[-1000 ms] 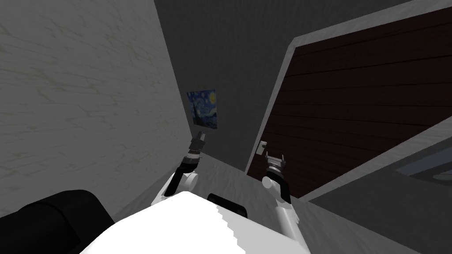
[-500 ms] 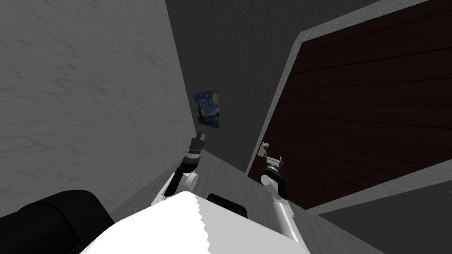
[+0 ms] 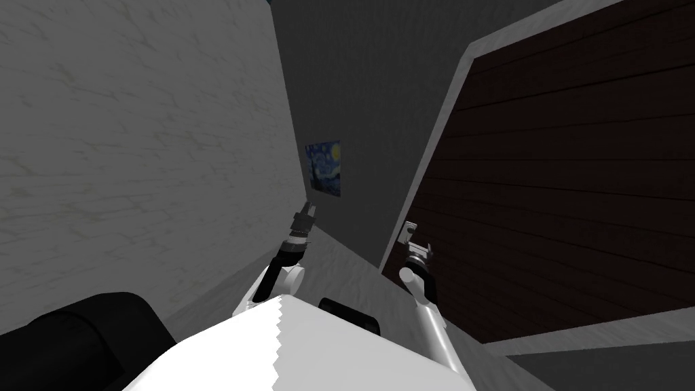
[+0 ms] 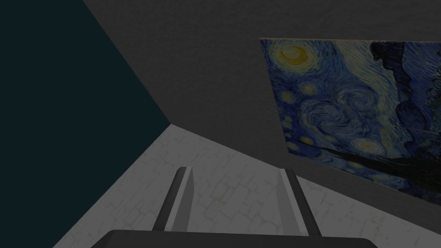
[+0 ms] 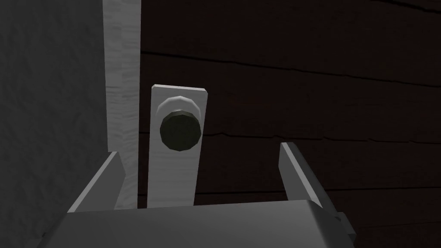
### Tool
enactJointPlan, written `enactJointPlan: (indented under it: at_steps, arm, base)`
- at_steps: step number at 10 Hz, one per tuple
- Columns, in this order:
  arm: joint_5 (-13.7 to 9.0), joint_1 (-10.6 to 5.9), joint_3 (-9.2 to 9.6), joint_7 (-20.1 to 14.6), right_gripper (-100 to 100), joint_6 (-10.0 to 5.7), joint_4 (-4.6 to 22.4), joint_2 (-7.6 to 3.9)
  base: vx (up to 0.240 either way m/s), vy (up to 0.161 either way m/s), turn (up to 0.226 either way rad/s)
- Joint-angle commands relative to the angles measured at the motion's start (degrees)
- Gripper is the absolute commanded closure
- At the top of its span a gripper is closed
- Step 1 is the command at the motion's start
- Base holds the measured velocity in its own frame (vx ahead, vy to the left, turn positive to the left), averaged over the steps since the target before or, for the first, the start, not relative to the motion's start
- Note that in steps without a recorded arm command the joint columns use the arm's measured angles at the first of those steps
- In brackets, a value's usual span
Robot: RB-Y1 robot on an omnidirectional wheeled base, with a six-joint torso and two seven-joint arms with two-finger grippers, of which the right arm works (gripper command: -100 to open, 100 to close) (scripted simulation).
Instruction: Pull the door open
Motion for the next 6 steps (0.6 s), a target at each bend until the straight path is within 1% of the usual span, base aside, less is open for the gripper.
enactJointPlan:
  at_steps: [1, 2, 3, 5, 6]
  arm:
    - [-1.2, -1.10, -0.23, -1.0, -100, -0.09, 2.0, 0.10]
    - [-1.8, -1.63, -0.35, -1.5, -100, -0.11, 3.0, 0.16]
    - [-3.0, -2.53, -0.55, -2.4, -100, -0.13, 4.8, 0.30]
    - [-4.1, -3.43, -0.75, -3.3, -100, -0.15, 6.5, 0.43]
    - [-4.5, -3.76, -0.82, -3.6, -100, -0.16, 7.1, 0.49]
  base:
    - [-0.039, -0.120, 0.150]
    - [-0.042, -0.112, 0.216]
    - [-0.078, -0.137, 0.304]
    - [-0.066, -0.140, 0.171]
    - [-0.047, -0.094, 0.151]
